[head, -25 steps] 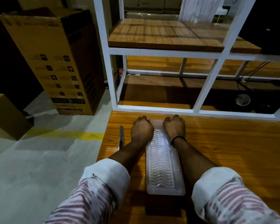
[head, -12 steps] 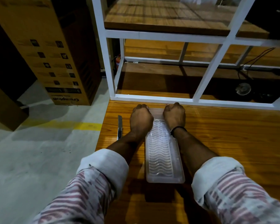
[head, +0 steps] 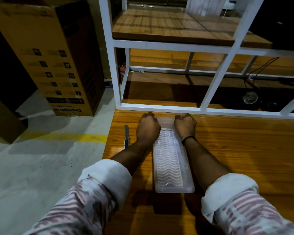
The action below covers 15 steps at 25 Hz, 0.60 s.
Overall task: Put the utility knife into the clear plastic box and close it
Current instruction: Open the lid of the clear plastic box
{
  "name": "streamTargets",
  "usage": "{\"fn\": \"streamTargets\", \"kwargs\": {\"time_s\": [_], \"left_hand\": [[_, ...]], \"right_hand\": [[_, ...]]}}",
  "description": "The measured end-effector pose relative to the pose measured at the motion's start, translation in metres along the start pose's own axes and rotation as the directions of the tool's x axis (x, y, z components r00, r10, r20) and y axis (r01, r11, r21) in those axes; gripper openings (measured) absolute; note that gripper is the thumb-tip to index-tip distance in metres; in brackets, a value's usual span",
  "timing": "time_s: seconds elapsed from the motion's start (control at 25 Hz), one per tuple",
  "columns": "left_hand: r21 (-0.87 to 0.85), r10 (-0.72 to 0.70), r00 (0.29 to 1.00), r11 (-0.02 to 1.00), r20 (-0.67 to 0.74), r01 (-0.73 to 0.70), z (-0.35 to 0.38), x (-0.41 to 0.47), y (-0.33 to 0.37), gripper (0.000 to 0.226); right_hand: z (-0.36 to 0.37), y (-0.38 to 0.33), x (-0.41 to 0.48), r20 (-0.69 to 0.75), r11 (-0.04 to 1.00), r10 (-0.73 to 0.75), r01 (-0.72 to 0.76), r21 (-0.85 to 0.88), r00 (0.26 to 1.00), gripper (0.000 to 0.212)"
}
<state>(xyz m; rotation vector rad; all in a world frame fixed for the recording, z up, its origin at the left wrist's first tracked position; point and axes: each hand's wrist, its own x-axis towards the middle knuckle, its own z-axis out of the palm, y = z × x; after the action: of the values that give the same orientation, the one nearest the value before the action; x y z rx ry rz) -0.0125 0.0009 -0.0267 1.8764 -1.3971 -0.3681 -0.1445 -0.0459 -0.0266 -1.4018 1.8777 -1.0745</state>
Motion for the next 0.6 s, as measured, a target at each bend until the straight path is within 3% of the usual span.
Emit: {"fn": "streamTargets", "kwargs": {"time_s": [0.12, 0.32, 0.6], "left_hand": [[-0.057, -0.054, 0.996, 0.997, 0.077, 0.059, -0.008, -0.024, -0.008, 0.043], [-0.190, -0.101, 0.973, 0.972, 0.206, 0.141, -0.014, -0.079, -0.011, 0.044], [-0.231, -0.065, 0.985, 0.968, 0.159, 0.101, -0.011, -0.093, -0.007, 0.043]], "right_hand": [[-0.010, 0.020, -0.021, 0.063, 0.998, 0.045, -0.043, -0.040, 0.997, 0.043], [-0.032, 0.050, -0.070, 0.076, 0.989, -0.032, 0.043, -0.144, 0.997, 0.044], [-0.031, 0.041, -0.081, -0.010, 0.951, -0.183, 0.175, -0.256, 0.983, 0.048]]}}
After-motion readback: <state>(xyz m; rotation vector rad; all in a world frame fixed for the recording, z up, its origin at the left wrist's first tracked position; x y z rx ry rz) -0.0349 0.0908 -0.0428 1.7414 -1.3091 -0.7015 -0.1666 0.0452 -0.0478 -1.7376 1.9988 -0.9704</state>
